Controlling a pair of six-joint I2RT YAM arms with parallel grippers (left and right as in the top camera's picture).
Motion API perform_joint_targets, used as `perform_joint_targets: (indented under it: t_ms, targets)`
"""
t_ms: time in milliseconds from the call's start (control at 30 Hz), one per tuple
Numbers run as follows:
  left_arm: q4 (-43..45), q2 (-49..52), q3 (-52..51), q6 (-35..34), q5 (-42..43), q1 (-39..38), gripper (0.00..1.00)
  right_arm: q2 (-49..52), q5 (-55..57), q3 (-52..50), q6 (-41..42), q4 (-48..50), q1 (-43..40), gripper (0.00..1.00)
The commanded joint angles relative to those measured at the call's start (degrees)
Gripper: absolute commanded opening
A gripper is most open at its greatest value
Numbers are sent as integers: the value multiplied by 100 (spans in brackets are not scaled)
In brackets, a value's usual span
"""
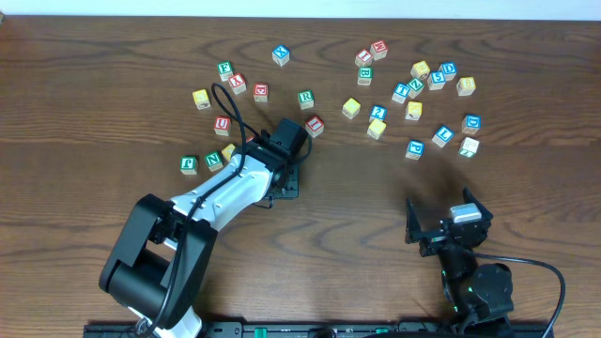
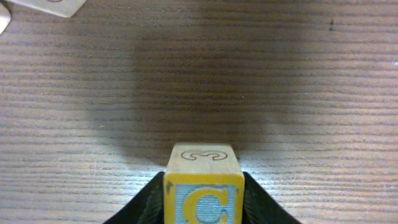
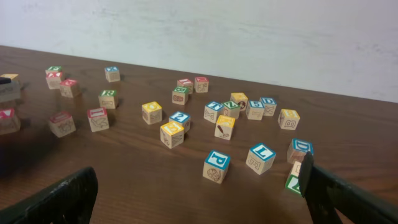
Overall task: Spell out CORL
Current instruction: 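Lower the C block onto the table and open the left gripper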
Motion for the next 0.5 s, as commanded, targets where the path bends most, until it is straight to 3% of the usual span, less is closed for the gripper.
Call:
perform_joint_targets:
  t_ms: [0,467]
  targets:
    - [4,94,-35,17,-24,20,36,-31,9,-7,-68,-22,-33,99]
    - [2,94,-33,17,-7,20,42,-31,9,-7,-68,-22,-33,99]
